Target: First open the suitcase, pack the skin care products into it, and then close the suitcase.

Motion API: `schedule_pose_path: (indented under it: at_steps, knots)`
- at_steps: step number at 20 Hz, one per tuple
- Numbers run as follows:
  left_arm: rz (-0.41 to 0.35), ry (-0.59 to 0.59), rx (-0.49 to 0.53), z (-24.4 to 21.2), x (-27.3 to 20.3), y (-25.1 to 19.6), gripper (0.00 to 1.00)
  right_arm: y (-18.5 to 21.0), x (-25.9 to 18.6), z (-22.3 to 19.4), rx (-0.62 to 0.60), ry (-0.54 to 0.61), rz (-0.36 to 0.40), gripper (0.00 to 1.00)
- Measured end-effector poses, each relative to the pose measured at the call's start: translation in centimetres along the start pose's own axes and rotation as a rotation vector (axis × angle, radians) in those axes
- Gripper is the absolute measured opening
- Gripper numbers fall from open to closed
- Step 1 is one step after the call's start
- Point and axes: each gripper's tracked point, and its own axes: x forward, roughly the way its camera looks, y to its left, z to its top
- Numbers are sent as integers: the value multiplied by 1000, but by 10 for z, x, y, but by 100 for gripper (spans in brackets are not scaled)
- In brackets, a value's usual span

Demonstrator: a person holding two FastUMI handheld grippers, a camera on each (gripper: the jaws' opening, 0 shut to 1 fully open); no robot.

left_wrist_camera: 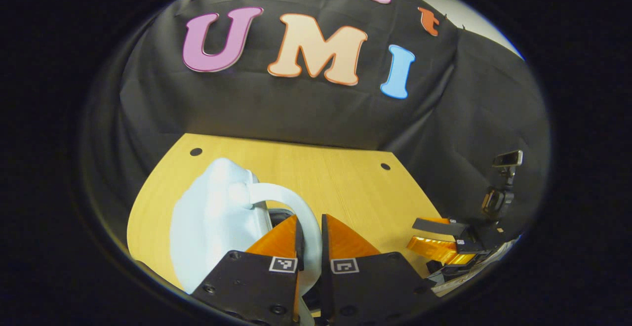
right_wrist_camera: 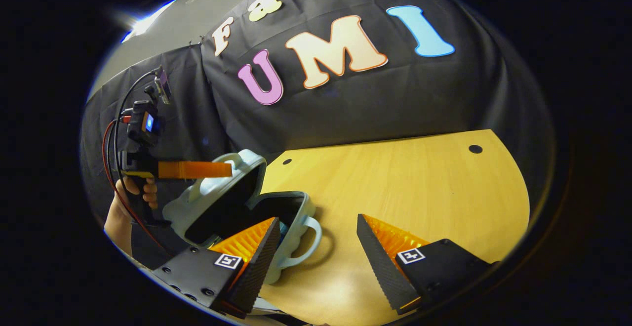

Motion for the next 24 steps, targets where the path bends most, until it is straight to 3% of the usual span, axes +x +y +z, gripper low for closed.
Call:
schedule_pose_path:
  at_steps: [1, 6, 9, 12, 14, 17, 19, 20, 24]
  knots:
    - [-5, 21, 8, -11, 6, -6, 14, -8, -4, 1, 10, -4, -10, 98]
    - [25, 144, 85, -64, 43, -35, 13, -39, -26, 3, 22, -12, -31, 98]
    - [62, 177, 72, -89, 59, -45, 18, -53, -36, 8, 21, -21, -41, 98]
    - [32, 81, 62, -75, 51, -78, 30, -55, -42, 20, -20, -39, -36, 98]
    - [40, -6, 83, -51, 41, -90, 48, -46, -48, 34, -76, -75, -33, 98]
    - [142, -175, 134, -15, 23, -81, 97, -29, -53, 72, -147, -191, -67, 98]
    - [172, -299, 182, 20, 4, -80, 99, -18, -62, 107, -187, -305, -126, 92]
    - [194, -333, 210, 35, -5, -78, 98, -12, -68, 124, -199, -359, -159, 98]
    - [225, -471, 259, 79, -48, -82, 97, 17, -89, 174, -199, -532, -220, 94]
